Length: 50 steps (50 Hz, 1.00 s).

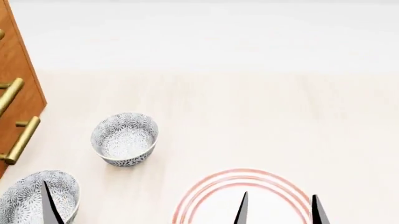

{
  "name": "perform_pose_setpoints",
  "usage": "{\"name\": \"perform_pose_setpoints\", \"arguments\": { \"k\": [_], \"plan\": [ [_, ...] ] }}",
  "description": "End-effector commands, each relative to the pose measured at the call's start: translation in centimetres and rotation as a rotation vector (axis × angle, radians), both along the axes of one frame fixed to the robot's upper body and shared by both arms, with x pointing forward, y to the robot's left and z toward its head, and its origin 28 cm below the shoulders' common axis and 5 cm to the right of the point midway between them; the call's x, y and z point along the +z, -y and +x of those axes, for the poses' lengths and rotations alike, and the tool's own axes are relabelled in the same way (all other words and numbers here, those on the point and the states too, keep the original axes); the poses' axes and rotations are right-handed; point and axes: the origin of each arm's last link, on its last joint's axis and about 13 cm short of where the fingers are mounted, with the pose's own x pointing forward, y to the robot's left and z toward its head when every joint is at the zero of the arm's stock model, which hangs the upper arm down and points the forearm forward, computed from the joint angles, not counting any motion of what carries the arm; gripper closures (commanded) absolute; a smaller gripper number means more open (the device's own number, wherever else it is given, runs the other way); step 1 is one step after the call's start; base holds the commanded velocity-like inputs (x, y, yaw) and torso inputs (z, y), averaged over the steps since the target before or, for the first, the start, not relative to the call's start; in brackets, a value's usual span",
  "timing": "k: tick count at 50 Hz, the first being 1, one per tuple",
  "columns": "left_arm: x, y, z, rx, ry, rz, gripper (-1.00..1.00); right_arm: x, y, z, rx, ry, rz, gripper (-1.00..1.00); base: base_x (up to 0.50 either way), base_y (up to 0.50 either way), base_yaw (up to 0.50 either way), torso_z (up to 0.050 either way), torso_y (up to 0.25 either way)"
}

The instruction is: Pick up the bowl and put it in the front on the plate.

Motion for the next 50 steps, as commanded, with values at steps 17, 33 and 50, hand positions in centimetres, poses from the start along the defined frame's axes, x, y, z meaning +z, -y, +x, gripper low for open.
{"name": "perform_pose_setpoints", "arguments": {
  "k": [17, 33, 50],
  "plan": [
    [-0.14, -0.12, 0.04, 0.001, 0.005, 0.002, -1.00, 0.01, -0.14, -0.11, 0.014, 0.011, -0.023, -1.00, 0.00, 0.50, 0.00, 0.000, 0.000],
    [-0.26, -0.07, 0.13, 0.002, -0.004, 0.006, -1.00, -0.31, -0.13, 0.04, 0.017, -0.010, -0.012, -1.00, 0.00, 0.11, 0.00, 0.000, 0.000],
    [-0.42, -0.04, 0.17, 0.022, -0.027, 0.028, -1.00, -0.27, -0.11, 0.20, 0.019, -0.032, -0.009, -1.00, 0.00, 0.00, 0.00, 0.000, -0.201]
  ]
}}
